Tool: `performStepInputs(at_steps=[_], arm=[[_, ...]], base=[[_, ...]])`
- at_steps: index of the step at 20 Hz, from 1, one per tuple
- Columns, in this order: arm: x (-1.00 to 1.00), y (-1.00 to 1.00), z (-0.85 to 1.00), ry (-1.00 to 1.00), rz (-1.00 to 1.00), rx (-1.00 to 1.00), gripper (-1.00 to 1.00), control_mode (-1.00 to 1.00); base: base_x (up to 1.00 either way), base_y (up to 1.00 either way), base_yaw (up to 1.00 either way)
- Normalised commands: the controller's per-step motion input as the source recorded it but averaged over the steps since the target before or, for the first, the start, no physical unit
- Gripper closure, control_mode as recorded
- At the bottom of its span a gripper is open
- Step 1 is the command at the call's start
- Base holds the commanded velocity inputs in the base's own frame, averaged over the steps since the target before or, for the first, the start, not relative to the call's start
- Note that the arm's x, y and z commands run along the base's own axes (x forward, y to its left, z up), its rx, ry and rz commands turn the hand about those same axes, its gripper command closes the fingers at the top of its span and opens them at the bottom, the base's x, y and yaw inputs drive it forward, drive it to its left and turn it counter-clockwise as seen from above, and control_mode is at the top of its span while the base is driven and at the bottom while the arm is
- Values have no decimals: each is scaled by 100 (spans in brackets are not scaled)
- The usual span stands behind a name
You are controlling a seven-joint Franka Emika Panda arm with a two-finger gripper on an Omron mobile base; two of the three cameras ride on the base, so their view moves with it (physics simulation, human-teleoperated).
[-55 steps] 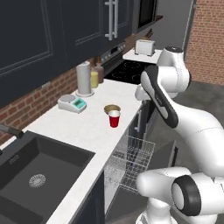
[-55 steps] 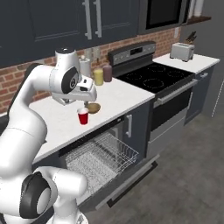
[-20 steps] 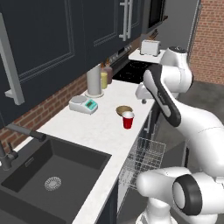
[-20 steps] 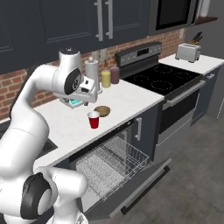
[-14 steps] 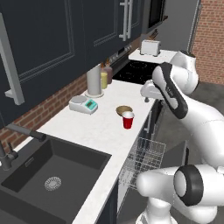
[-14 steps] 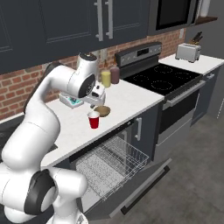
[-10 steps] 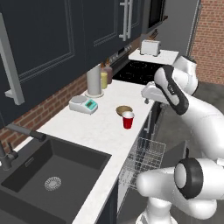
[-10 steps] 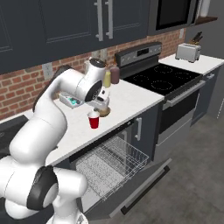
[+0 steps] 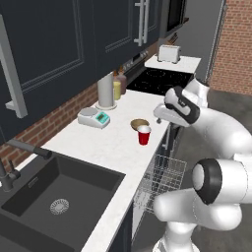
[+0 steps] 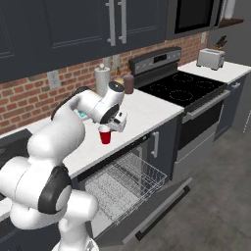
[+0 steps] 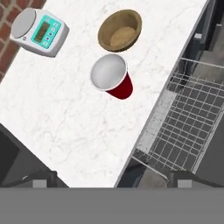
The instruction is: Pick up the cup and bowl from the counter, place them in the dishwasher, and close the dishwasher door.
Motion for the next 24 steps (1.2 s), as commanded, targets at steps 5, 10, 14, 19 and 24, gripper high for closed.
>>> performStepInputs(at_steps=[5, 10, 14, 19, 24], arm=[[57, 0, -56, 0, -7, 0, -100, -100], [52, 0, -50, 0, -5, 0, -100, -100], [53, -1, -40, 0, -5, 2, -100, -100], [47, -3, -25, 0, -5, 3, -100, -100], [29, 0, -16, 0, -5, 3, -100, -100]], base=[[0, 0, 0], [0, 0, 0], [0, 0, 0], [0, 0, 0], [0, 0, 0]])
